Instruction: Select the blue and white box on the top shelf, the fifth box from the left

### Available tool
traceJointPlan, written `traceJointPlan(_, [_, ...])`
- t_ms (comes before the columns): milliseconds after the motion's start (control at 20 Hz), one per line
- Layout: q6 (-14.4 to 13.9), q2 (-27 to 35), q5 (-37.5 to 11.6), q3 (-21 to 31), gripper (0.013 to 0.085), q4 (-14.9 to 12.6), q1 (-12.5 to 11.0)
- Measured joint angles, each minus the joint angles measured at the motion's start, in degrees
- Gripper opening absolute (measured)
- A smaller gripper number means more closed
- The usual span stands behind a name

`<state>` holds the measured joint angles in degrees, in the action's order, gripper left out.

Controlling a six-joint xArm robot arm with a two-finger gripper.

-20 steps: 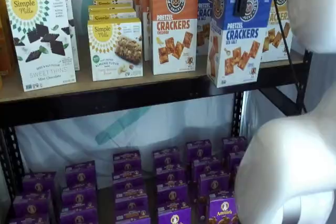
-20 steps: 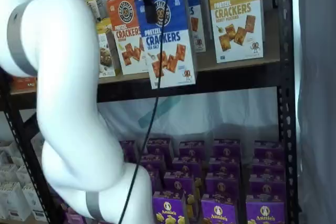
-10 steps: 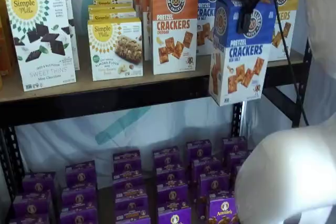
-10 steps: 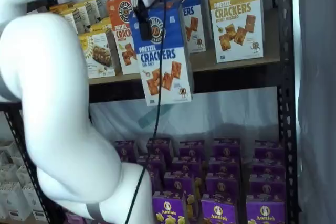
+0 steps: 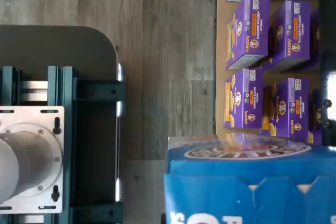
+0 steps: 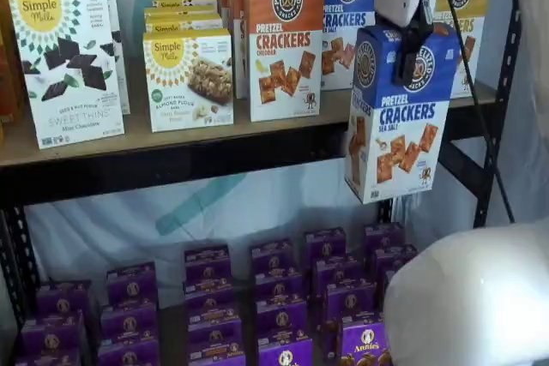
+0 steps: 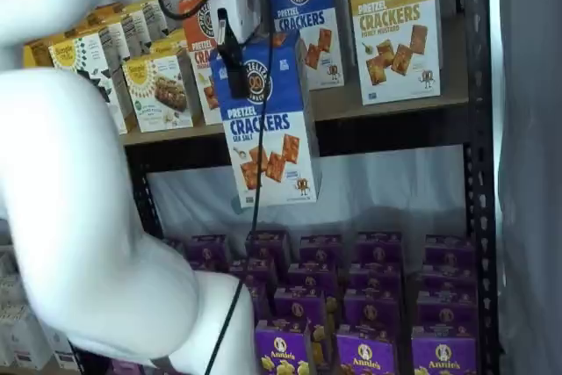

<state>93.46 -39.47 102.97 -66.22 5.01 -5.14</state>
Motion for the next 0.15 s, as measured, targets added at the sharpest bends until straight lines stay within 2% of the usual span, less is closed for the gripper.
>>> traceJointPlan(150, [0.26,-1.1,-0.45,1.45,0.057,0.18,-0.29])
